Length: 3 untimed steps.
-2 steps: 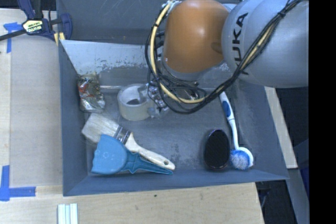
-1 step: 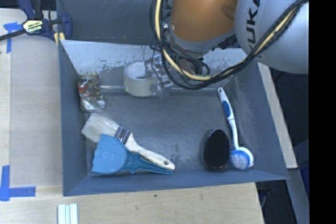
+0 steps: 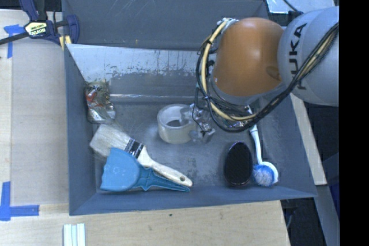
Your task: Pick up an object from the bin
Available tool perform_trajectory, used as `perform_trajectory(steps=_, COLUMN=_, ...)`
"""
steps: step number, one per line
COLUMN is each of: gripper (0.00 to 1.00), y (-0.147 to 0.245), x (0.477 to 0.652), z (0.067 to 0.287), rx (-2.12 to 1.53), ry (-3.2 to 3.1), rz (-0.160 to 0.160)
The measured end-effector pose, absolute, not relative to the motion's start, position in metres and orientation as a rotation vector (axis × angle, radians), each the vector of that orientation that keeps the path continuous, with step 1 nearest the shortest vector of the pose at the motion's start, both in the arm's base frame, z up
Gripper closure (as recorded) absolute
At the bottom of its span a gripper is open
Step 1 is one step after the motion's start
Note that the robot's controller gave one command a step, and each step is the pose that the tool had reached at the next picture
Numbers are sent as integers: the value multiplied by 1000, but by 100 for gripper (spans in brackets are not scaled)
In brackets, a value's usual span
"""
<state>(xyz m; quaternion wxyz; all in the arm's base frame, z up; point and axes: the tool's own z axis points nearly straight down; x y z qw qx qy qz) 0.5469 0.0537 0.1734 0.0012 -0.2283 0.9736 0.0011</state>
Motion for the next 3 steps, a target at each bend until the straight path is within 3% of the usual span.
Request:
perform_trajectory(steps=1, gripper=100, y=55, x=552, z=177, rx=-623, ry=3097, rz=1)
perform_trajectory(steps=2, gripper=100, y=49, x=578, z=139, rx=-684, ry=3077, rz=2)
perform_trajectory(steps=3, gripper=100, y=55, x=583, z=173, rx=-422, ry=3101, rz=6)
